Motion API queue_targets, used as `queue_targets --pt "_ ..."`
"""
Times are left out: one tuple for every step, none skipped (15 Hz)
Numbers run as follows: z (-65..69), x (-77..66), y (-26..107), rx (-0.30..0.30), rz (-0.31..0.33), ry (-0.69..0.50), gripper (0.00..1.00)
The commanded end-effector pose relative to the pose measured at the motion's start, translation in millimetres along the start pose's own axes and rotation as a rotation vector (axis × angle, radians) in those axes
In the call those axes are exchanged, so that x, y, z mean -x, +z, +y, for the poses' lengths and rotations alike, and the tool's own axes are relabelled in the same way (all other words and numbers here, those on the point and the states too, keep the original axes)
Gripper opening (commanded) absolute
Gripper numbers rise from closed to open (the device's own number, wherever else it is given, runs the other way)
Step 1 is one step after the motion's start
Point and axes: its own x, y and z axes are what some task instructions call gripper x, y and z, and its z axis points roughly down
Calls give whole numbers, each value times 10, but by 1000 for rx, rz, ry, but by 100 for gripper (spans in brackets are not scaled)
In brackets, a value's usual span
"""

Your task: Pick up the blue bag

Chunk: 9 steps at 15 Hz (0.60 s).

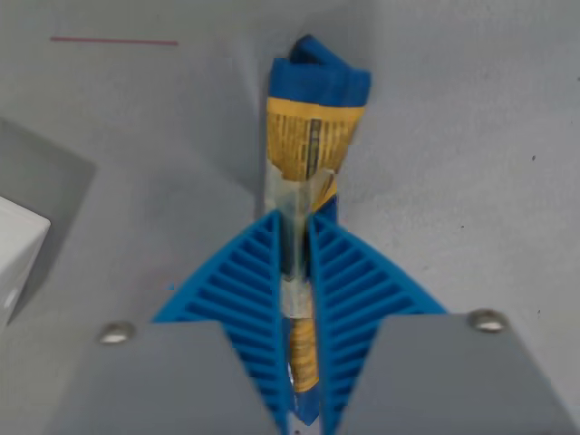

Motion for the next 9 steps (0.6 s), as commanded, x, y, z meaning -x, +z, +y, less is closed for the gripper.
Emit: queue_targets --pt "-29 59 -22 -10 94 19 0" --pt "-29 59 -22 -10 94 19 0" --pt "-33 68 -71 -10 94 19 0" --pt "-34 74 -121 -10 94 19 0" --pt "-36 91 -169 -10 91 20 0" --pt "-41 120 -217 -11 85 20 0" --pt "-43 151 -265 -12 78 20 0" --pt "-43 166 -313 -12 72 20 0" --pt "-33 142 -365 -11 72 20 0"
